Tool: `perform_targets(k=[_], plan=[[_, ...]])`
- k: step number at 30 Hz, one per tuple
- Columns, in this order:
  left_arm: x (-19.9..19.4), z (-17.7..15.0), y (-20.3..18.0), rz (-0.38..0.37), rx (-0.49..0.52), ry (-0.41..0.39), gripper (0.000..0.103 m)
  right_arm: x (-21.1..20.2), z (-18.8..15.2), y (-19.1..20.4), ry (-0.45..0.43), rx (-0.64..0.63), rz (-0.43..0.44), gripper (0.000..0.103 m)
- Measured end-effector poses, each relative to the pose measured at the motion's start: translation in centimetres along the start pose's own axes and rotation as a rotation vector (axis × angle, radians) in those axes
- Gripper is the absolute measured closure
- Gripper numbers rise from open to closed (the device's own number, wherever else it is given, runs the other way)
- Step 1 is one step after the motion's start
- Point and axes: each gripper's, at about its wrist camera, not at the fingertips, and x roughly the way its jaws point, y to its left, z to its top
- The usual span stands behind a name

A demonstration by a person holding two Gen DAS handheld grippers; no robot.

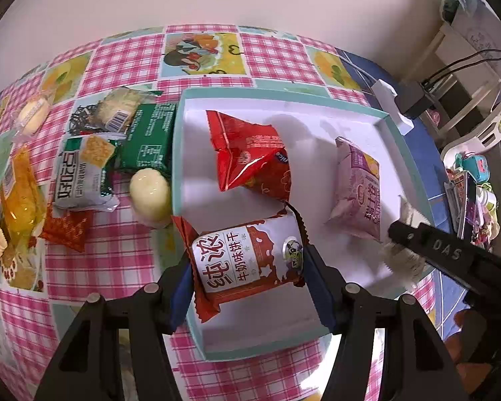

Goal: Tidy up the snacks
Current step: 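Carry both packs into the white tray and open both tools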

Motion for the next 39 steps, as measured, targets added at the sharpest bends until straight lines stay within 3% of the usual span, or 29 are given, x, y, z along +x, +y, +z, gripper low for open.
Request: perform_targets(k=[12, 14, 16, 17, 27, 33, 39], plan=[[1.9, -0.1, -0.7, 0.017, 0.025, 0.021, 0.039, 1.4, -0.5, 0.1, 0.032, -0.019, -0.009, 0.047], [1.7, 0.1, -0.6, 0.016, 0.024, 0.016, 0.036, 1.3, -0.4, 0.1, 0.035, -0.019, -0.003, 0.046], [1.1, 0.4, -0.6, 0.008, 0.021, -0.004, 0.019, 1.3, -0.1, 0.6, 0.032, -0.032, 0.0, 0.045], [0.8, 0.5, -0.5, 0.003, 0.021, -0.016, 0.017, 1.1, 0.0, 0.6, 0.027, -0.036, 0.003, 0.044], [-3.1, 2.0, 0.3, 0.02, -0.012, -0.108, 0.009, -2.5, 0.2, 1.3, -0.073, -0.064, 0.04, 0.036], [-4.2, 2.7, 3.1, 0.088, -0.081, -0.147, 0.007, -2.4, 0.1, 2.2, -0.07, -0.103, 0.056, 0.033], [-4.1, 2.5, 7.2, 0.172, -0.185, -0.152, 0.001, -2.1, -0.4, 3.6, -0.08, -0.141, 0.111, 0.009]])
